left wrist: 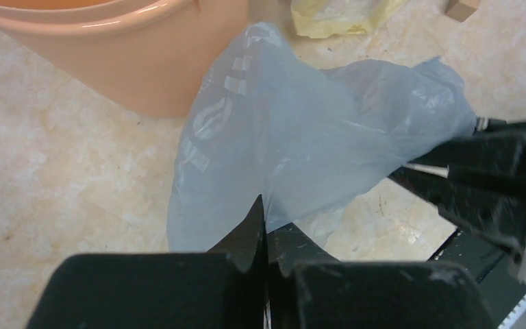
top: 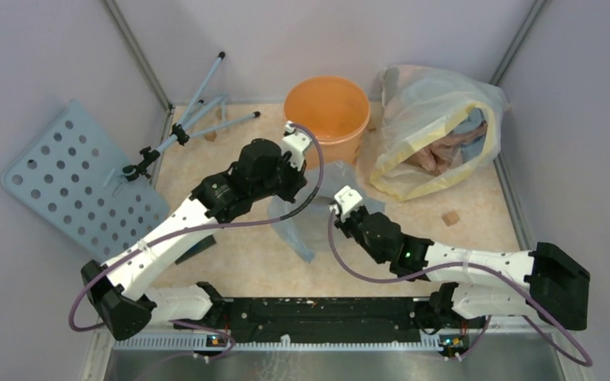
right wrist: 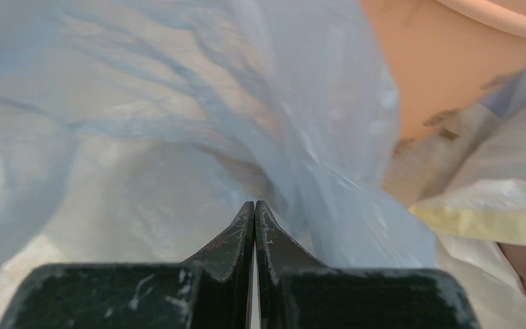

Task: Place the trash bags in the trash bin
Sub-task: Unfold the trash bag at the center of the board.

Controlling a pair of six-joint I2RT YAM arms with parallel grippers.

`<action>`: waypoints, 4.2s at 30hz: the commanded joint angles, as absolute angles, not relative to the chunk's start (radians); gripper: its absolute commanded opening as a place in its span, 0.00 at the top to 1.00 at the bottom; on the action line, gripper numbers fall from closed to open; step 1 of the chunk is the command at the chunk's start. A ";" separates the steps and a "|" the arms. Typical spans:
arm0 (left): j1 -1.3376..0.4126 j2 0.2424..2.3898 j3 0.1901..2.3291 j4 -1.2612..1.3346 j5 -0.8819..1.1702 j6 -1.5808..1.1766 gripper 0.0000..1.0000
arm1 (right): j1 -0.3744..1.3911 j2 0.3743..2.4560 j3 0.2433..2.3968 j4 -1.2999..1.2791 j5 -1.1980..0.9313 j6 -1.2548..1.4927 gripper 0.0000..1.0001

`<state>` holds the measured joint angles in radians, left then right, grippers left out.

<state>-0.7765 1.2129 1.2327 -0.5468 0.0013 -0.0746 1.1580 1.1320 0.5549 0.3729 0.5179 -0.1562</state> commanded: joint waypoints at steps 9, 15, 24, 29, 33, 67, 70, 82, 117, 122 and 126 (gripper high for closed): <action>-0.747 1.149 1.245 -0.511 0.256 -0.138 1.00 | 1.086 1.171 0.511 0.608 0.417 -0.188 1.00; -0.719 1.175 1.226 -0.471 0.317 -0.165 1.00 | 1.110 1.232 0.547 0.658 0.316 -0.262 1.00; -0.679 1.200 1.208 -0.410 0.419 -0.222 1.00 | 1.167 1.332 0.524 0.835 0.386 -0.301 1.00; -0.672 1.209 1.205 -0.410 0.411 -0.233 1.00 | 1.169 1.282 0.551 0.771 0.351 -0.239 1.00; -0.668 1.213 1.212 -0.425 0.397 -0.228 1.00 | 1.163 1.167 0.522 0.692 0.453 -0.219 1.00; -0.655 1.228 1.214 -0.404 0.431 -0.242 1.00 | 1.055 0.501 0.437 0.171 0.037 -0.066 0.61; -0.655 1.236 1.217 -0.401 0.434 -0.245 1.00 | 1.055 0.556 0.452 0.209 0.038 -0.074 0.63; -0.655 1.217 1.272 -0.482 0.360 -0.214 1.00 | 1.054 0.524 0.501 0.092 1.174 0.080 0.22; -0.650 1.243 1.290 -0.485 0.382 -0.221 1.00 | 1.299 0.888 0.706 0.204 0.230 -0.095 1.00; -0.652 1.243 1.295 -0.482 0.393 -0.227 1.00 | 1.310 0.999 0.682 0.313 0.392 -0.075 1.00; -0.652 1.239 1.291 -0.473 0.397 -0.231 1.00 | 1.310 1.098 0.667 0.442 0.537 -0.098 1.00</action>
<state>-0.6556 1.2419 1.2526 -0.4946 0.3779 -0.2230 1.3025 1.0309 0.6621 0.2409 0.3458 -0.0704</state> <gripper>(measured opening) 0.004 0.004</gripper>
